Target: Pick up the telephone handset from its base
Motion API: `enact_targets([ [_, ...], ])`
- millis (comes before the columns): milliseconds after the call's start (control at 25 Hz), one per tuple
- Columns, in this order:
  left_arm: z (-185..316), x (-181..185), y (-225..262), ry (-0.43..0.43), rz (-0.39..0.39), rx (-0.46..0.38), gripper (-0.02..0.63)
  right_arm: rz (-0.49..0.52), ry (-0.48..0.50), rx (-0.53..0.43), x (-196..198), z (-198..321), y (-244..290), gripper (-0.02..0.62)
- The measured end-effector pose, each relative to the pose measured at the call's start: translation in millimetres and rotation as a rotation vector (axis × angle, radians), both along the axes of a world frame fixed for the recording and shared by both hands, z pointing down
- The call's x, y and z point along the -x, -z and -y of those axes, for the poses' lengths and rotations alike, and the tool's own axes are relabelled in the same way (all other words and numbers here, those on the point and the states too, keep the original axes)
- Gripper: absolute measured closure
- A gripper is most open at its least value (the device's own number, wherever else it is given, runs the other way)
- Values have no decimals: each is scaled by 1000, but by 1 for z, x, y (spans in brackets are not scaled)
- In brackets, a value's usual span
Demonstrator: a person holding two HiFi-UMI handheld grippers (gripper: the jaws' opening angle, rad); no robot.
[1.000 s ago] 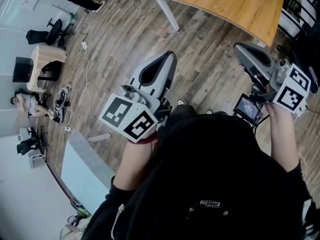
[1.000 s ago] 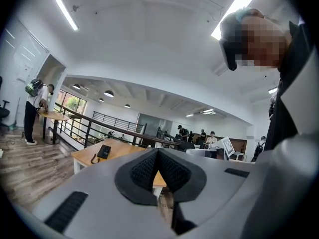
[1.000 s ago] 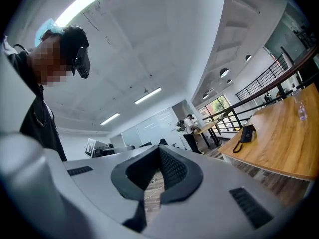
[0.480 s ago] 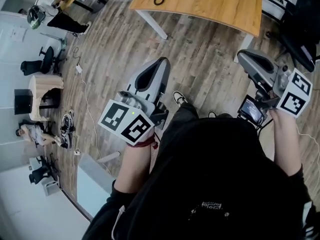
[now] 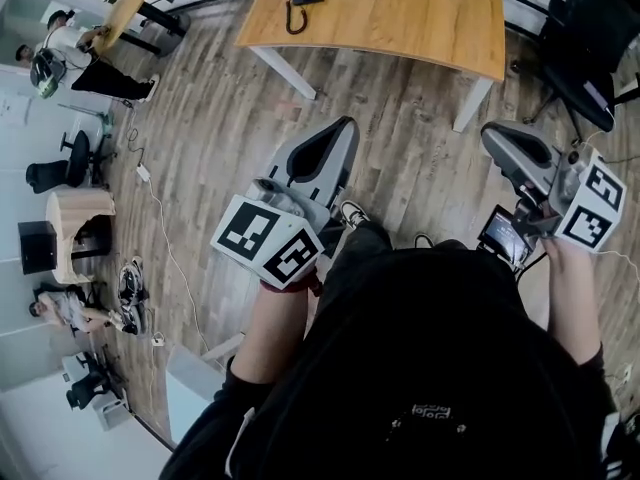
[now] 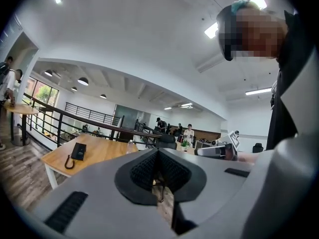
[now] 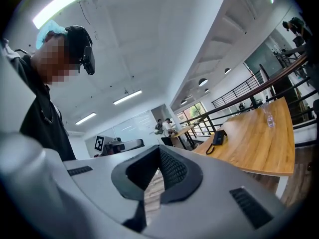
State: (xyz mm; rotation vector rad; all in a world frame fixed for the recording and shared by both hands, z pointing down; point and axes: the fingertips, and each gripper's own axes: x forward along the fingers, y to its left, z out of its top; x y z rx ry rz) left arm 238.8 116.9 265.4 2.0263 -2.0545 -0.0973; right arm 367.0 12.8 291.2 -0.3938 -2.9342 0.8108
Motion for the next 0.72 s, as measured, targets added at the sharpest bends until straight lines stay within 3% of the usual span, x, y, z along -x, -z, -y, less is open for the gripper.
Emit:
enact_targets([
  [240,-3,55,-19,15,1,21,601,-22,24,-16,58,-9,-4,580],
  [600,-40,182,-41,107,-39,87,601,-66,68,-74,197,-39,8,580],
  [720,-59,230,-33,176,-99,11,601,-54,112,-140,232,-57,24,580],
])
